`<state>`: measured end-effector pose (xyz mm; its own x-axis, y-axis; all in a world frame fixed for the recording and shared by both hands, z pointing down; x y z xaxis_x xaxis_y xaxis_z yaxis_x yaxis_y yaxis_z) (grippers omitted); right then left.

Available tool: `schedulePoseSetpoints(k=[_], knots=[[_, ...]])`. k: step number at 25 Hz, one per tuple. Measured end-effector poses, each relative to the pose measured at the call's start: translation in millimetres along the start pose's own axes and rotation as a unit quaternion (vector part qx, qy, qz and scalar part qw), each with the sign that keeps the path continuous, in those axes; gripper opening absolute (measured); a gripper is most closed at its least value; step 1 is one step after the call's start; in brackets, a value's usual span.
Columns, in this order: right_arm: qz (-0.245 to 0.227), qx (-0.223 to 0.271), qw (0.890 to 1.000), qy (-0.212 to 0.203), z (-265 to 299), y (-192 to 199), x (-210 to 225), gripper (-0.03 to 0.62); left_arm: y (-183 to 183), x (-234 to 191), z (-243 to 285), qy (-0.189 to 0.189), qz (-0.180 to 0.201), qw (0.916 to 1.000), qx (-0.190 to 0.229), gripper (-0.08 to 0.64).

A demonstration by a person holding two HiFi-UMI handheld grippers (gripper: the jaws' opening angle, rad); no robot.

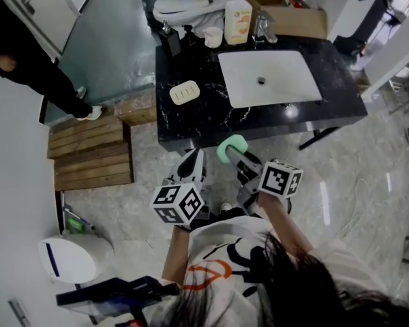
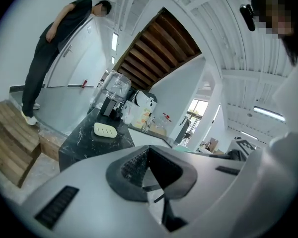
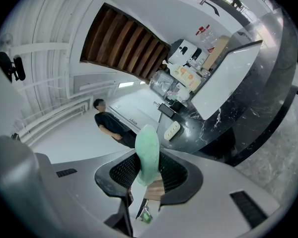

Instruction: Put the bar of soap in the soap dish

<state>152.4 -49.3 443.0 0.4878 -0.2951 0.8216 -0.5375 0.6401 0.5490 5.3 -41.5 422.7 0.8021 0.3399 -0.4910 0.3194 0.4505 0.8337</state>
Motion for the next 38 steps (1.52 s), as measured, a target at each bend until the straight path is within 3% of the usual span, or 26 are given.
schedulePoseSetpoints(k=[14, 24, 38], knots=[[0.006, -0.015, 1.0, -0.021, 0.5, 0.3, 8.5, 0.114, 7.4, 9.3, 1.7, -0.026, 0.015, 0.9995, -0.002, 0.002], [0.011, -0.029, 0.999, -0.024, 8.1, 5.9, 9.3, 0.112, 8.9, -1.9, -6.9, -0.048, 0.004, 0.9988, 0.001, 0.002], [0.013, -0.018, 1.0, -0.011, 42.8, -14.0, 15.5, 0.114, -14.7, -28.7, 24.0, -0.037, 0.007, 0.9993, -0.008, 0.002]])
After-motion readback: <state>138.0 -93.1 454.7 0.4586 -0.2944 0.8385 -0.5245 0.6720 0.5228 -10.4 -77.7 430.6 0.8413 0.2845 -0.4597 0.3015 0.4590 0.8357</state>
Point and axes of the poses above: the fingertips, and each gripper's own axes: z forward along the fingers, x to its right, y out of its underside, the point moved 5 cm from there along -z, backward along the fingers, and after that the axes turned 1 degree about -y, right-handed, at the moved point
